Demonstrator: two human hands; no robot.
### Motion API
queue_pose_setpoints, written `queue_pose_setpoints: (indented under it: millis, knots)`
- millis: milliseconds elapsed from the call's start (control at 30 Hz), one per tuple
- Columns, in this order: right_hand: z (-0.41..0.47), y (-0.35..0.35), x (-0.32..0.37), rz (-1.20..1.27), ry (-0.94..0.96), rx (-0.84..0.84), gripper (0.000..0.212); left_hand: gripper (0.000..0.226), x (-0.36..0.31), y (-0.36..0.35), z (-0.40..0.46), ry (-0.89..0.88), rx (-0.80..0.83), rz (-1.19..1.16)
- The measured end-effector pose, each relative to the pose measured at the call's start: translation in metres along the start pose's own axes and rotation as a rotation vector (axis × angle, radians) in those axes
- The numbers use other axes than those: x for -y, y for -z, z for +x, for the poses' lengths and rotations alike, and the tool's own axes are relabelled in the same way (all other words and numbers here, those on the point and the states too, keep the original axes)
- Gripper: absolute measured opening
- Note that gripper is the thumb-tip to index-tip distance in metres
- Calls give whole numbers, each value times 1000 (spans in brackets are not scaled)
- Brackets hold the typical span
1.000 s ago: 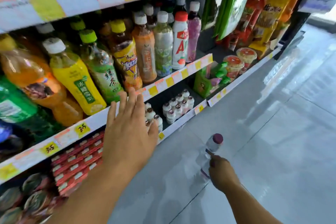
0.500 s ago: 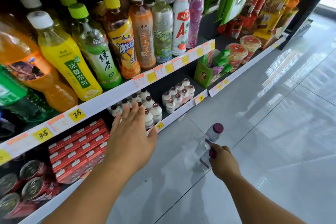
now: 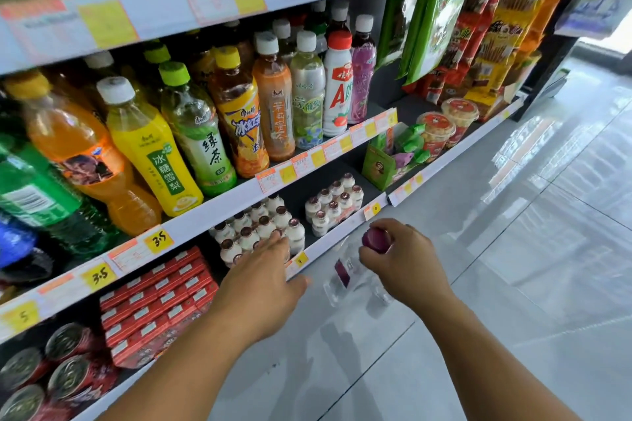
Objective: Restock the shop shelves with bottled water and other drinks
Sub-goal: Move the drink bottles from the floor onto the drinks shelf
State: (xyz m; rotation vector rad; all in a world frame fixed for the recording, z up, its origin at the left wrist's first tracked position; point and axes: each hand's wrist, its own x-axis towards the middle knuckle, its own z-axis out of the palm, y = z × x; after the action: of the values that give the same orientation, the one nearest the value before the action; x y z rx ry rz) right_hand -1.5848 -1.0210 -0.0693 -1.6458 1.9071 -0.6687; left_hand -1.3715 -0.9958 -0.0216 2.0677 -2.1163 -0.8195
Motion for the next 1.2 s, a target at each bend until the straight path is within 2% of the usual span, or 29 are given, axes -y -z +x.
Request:
queue_pose_setpoints:
  millis: [133, 233, 333, 500, 633, 767, 933, 1067, 1200]
  knots:
    - [4, 44, 79, 99, 208, -139, 31, 82, -11, 35, -2, 2, -53, -128]
    - [4, 80, 135, 190, 302, -225, 26, 83, -22, 65, -10, -61, -87, -229]
    - [1, 111, 183, 231, 350, -269, 25, 93, -31, 91, -17, -129, -141, -375]
    - [1, 148, 236, 269, 362, -288, 31, 97, -33, 113, -22, -202, -151, -523]
    - [5, 157, 252, 297, 378, -283, 35, 77, -41, 122, -25, -246, -153, -589]
    - [12, 155, 256, 353, 385, -266, 36, 81, -42, 125, -20, -249, -158, -695]
    - [21, 148, 256, 414, 389, -261, 30, 70, -39, 128, -15, -258, -134, -824]
    - [30, 148, 259, 495, 329, -267, 44, 66, -38, 131, -17, -253, -65, -892]
    - [38, 153, 259, 532, 219, -226, 69, 44, -43, 135, -23, -258, -49, -939]
